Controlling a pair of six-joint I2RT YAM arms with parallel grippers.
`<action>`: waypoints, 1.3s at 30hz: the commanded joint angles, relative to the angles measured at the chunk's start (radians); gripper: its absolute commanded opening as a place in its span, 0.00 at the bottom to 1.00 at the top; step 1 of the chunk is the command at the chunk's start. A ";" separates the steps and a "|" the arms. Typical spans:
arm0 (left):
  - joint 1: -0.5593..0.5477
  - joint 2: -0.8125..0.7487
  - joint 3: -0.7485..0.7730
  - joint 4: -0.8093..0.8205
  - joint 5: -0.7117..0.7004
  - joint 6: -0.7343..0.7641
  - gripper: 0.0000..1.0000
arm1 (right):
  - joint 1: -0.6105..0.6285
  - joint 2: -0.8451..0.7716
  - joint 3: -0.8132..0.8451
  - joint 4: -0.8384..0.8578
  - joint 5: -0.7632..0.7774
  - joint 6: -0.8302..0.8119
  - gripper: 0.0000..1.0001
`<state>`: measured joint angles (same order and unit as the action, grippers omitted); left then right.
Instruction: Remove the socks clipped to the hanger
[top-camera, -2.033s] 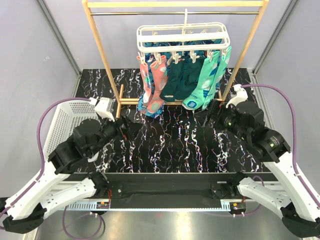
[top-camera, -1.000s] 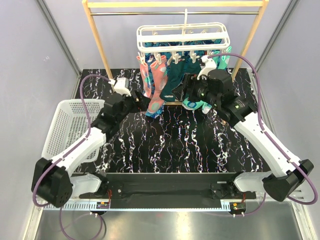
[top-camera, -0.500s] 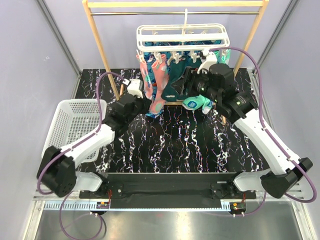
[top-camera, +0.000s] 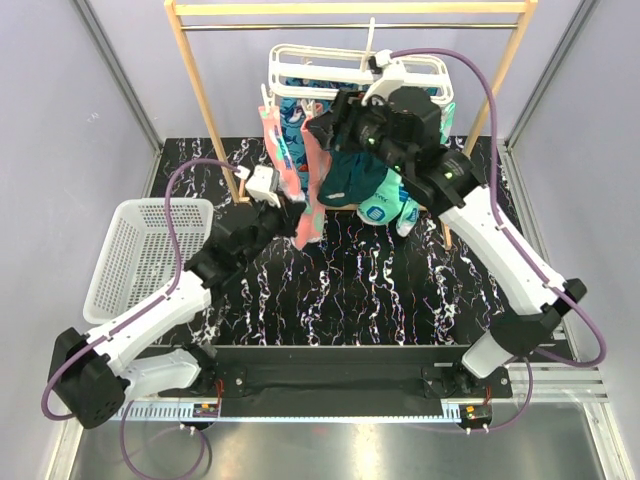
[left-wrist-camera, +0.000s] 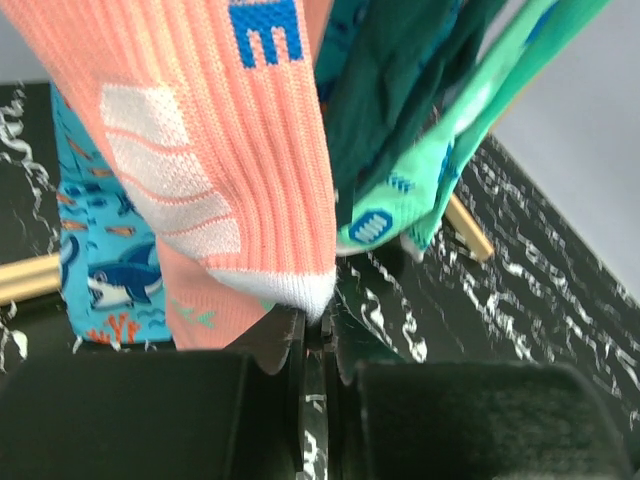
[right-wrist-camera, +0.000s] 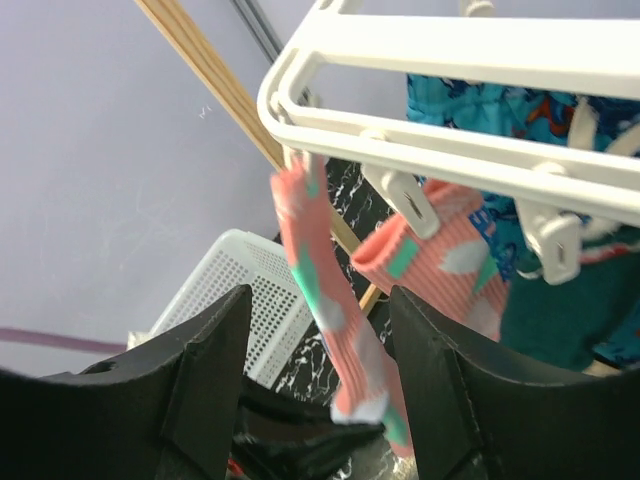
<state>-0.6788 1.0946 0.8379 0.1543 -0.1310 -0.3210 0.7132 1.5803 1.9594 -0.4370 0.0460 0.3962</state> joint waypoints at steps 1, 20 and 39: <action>-0.027 -0.027 -0.033 0.036 -0.025 0.014 0.00 | 0.037 0.044 0.102 0.024 0.069 -0.031 0.64; -0.088 -0.093 -0.089 0.016 -0.032 0.002 0.00 | 0.127 0.208 0.260 0.014 0.233 -0.112 0.74; -0.131 -0.064 -0.076 0.021 -0.068 -0.001 0.00 | 0.141 0.326 0.391 -0.036 0.365 -0.155 0.70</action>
<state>-0.8009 1.0283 0.7437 0.1143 -0.1703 -0.3222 0.8436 1.8946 2.3070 -0.4950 0.3645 0.2642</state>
